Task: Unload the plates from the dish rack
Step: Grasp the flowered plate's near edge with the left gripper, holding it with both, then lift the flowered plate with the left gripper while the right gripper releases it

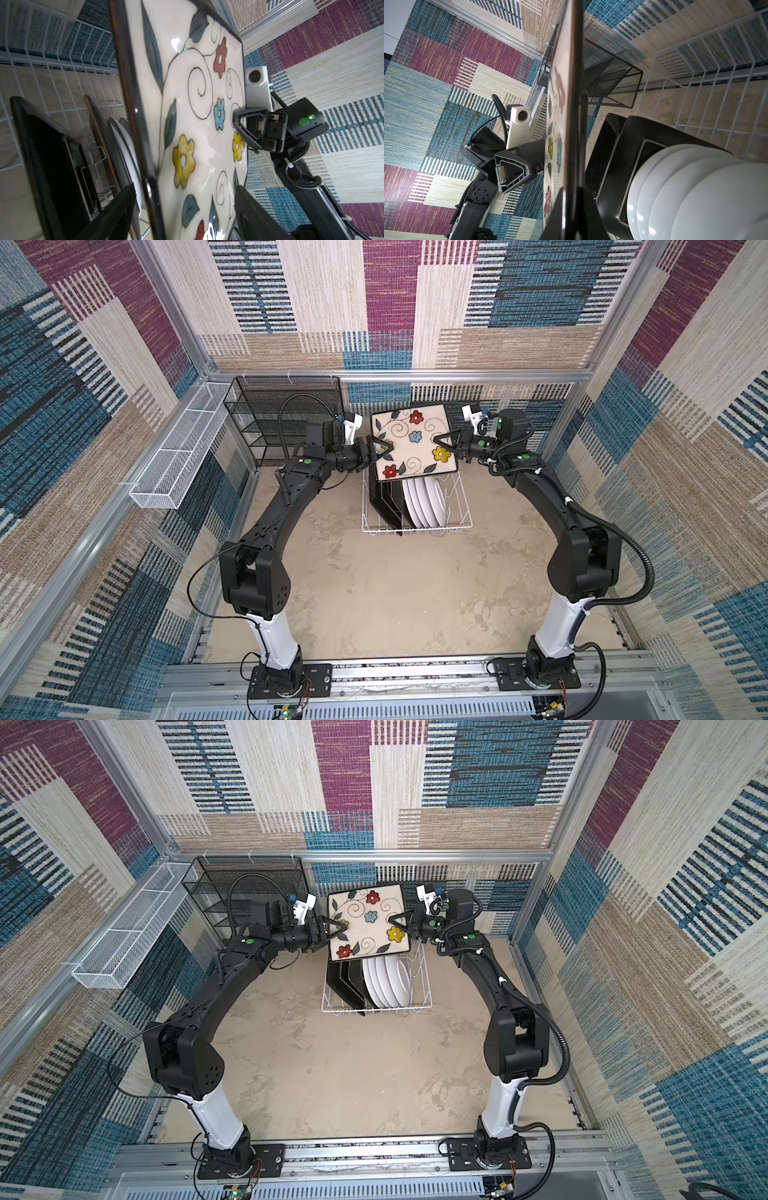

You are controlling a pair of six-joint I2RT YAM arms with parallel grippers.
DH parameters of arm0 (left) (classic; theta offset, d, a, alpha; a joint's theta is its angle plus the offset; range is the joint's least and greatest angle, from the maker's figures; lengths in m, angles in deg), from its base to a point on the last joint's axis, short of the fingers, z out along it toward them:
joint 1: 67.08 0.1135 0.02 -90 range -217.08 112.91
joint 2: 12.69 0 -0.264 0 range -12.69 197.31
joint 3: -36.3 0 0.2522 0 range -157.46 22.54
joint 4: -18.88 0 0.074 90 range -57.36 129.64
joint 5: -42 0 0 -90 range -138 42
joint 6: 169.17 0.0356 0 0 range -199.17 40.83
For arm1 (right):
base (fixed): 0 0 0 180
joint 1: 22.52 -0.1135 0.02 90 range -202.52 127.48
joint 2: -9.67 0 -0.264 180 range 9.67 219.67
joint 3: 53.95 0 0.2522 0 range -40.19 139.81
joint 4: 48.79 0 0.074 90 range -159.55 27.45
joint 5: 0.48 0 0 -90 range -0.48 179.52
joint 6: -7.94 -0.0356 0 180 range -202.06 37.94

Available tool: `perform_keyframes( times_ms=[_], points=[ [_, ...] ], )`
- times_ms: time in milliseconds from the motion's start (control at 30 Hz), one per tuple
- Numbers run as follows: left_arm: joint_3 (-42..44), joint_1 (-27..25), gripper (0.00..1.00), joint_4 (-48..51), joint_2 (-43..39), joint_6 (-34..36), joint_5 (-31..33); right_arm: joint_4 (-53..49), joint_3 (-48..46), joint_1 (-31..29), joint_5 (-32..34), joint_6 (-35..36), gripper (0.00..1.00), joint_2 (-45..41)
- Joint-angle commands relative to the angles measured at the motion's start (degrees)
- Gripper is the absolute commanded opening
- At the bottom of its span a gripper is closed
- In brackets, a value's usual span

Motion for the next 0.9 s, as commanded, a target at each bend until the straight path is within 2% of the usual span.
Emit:
perform_keyframes(
  times_ms=[0, 100, 233, 367, 500, 567, 733, 867],
  points=[
    [-0.3, 0.1, 0.72, -6.3, 0.3, -4.5, -4.8, 9.3, 0.0, -0.1, -3.3, -2.0, 0.00, 0.0],
    [-0.2, 0.1, 0.66, -6.9, 0.5, -4.5, -5.4, 10.0, -0.1, -0.2, -3.7, -2.0, 0.00, 0.4],
    [-0.4, 0.1, 0.51, -6.0, 0.3, -3.5, -6.1, 11.7, -0.5, -0.4, -4.6, -3.2, 0.00, 1.4],
    [0.1, 0.1, 0.45, -4.8, -0.1, -2.5, -6.1, 12.1, -0.8, -0.5, -4.6, -3.8, 0.00, 1.9],
    [1.3, 0.1, 0.34, -5.4, -0.6, -2.5, -6.5, 12.4, -1.1, -0.8, -4.7, -3.8, 0.00, 2.2],
    [2.1, 0.1, 0.32, -6.8, -0.9, -3.4, -7.1, 12.5, -1.3, -0.9, -4.8, -3.9, 0.00, 2.4],
    [4.9, 0.1, 0.36, -12.8, -1.7, -7.3, -8.5, 13.5, -1.4, -1.2, -5.2, -4.5, 0.00, 2.5],
    [5.4, 0.1, 0.33, -14.1, -1.7, -8.3, -9.1, 13.6, -1.7, -1.5, -4.9, -4.5, 0.00, 2.7]
  ],
)
